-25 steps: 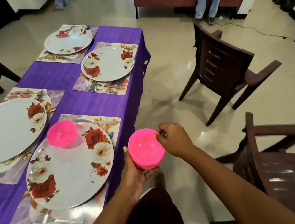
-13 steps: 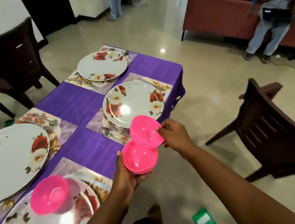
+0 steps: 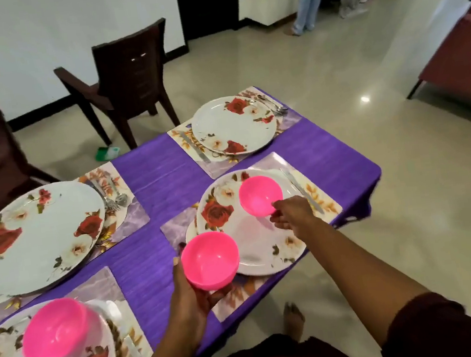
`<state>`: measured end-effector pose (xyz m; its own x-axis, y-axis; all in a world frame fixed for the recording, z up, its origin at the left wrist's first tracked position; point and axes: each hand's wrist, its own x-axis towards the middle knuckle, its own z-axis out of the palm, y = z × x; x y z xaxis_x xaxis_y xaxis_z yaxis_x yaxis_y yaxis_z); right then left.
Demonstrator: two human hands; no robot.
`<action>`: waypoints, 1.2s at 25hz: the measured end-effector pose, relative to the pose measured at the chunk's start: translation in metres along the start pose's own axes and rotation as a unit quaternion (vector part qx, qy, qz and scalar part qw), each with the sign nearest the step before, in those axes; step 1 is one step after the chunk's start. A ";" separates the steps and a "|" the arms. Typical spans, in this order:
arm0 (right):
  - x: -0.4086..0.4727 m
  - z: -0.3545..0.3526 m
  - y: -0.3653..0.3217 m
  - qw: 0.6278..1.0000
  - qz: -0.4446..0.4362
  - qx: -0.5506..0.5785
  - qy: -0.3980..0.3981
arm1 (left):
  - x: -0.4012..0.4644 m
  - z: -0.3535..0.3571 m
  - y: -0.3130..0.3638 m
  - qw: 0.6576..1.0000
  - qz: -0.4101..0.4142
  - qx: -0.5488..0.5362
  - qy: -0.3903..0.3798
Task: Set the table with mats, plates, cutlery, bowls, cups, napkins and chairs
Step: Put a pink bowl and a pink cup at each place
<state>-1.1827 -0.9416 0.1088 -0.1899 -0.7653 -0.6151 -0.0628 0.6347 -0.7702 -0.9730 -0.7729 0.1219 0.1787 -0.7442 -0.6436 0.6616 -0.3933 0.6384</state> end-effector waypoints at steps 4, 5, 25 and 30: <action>0.058 -0.003 -0.024 0.998 0.000 -0.067 -0.021 | 0.002 0.040 -0.012 0.997 0.030 -0.045 0.059; 0.069 -0.002 -0.029 0.997 -0.006 -0.072 -0.032 | 0.002 0.049 -0.018 0.995 0.036 -0.054 0.073; 0.095 -0.082 -0.070 0.975 -0.072 -0.117 -0.176 | 0.051 0.206 -0.074 0.995 0.011 -0.006 0.095; 0.101 -0.136 -0.096 0.902 -0.244 -0.306 -0.181 | 0.084 0.275 -0.071 0.999 -0.007 0.045 -0.002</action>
<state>-1.3295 -1.0651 0.1433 0.3332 -0.8840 -0.3279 -0.6030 0.0675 -0.7949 -1.2055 -0.9564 0.1388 0.1671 -0.7406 -0.6508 0.5955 -0.4502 0.6653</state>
